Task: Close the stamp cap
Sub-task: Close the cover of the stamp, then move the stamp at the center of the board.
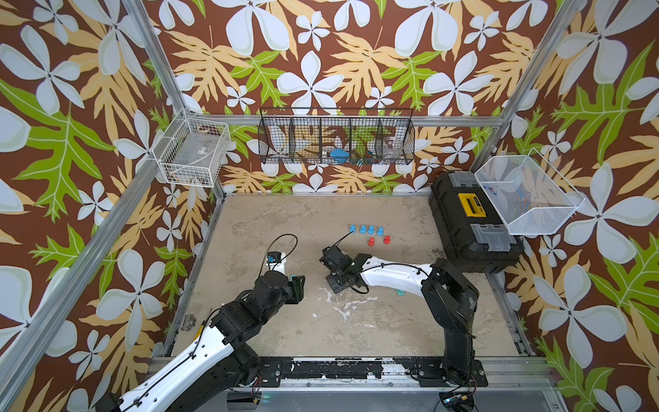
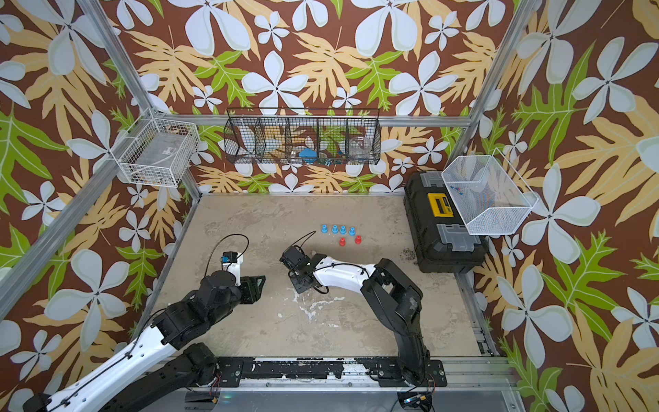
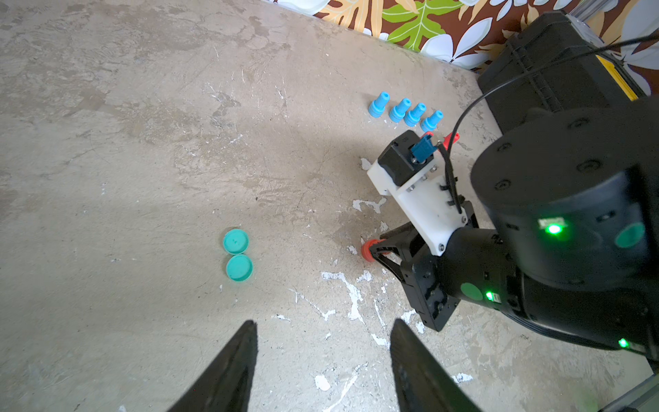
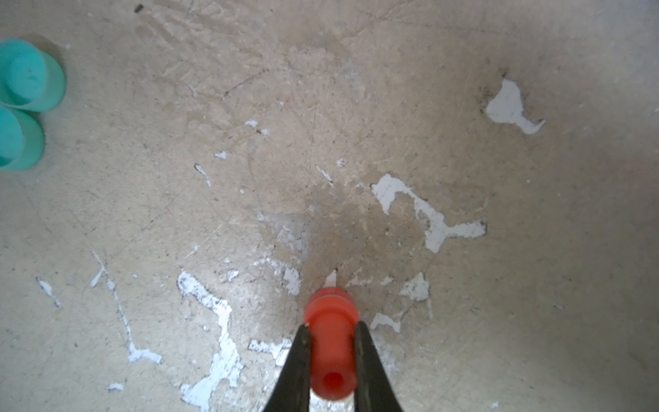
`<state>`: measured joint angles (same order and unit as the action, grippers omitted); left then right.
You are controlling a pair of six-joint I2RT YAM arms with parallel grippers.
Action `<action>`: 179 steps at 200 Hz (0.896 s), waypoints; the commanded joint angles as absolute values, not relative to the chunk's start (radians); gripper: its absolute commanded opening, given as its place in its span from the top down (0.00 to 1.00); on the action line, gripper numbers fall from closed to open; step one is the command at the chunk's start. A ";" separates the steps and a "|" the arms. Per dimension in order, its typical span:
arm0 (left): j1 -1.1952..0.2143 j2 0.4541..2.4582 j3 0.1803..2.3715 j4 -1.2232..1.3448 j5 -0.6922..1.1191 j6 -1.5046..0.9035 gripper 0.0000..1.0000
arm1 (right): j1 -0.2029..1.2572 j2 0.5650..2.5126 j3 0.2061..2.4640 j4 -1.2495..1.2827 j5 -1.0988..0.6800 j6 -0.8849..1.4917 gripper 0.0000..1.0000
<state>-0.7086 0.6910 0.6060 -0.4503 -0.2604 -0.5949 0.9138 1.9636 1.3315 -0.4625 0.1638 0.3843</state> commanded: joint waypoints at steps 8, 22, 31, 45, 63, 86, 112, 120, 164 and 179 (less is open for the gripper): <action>-0.705 0.692 0.603 -0.431 -0.265 -0.583 0.39 | 0.913 1.979 1.319 -0.484 0.179 0.379 0.94; -0.706 0.692 0.603 -0.431 -0.265 -0.583 0.39 | 0.913 1.983 1.321 -0.491 0.187 0.377 0.94; -0.704 0.693 0.603 -0.431 -0.265 -0.583 0.39 | 0.913 1.985 1.321 -0.494 0.192 0.377 0.94; -0.704 0.693 0.603 -0.432 -0.265 -0.583 0.39 | 0.913 1.987 1.318 -0.494 0.198 0.376 0.94; -0.703 0.694 0.603 -0.431 -0.264 -0.583 0.39 | 0.912 1.987 1.318 -0.501 0.213 0.374 0.94; -0.703 0.695 0.603 -0.430 -0.261 -0.582 0.39 | 0.910 1.987 1.313 -0.501 0.218 0.370 0.94; -0.702 0.694 0.603 -0.429 -0.260 -0.581 0.39 | 0.888 1.978 1.290 -0.493 0.215 0.367 0.94; -0.702 0.695 0.603 -0.430 -0.260 -0.581 0.39 | 0.872 1.968 1.279 -0.490 0.215 0.364 0.94; -0.703 0.695 0.602 -0.426 -0.254 -0.580 0.39 | 0.749 1.906 1.207 -0.463 0.210 0.328 0.94; -0.703 0.696 0.601 -0.425 -0.253 -0.580 0.39 | 0.706 1.897 1.200 -0.456 0.203 0.314 0.94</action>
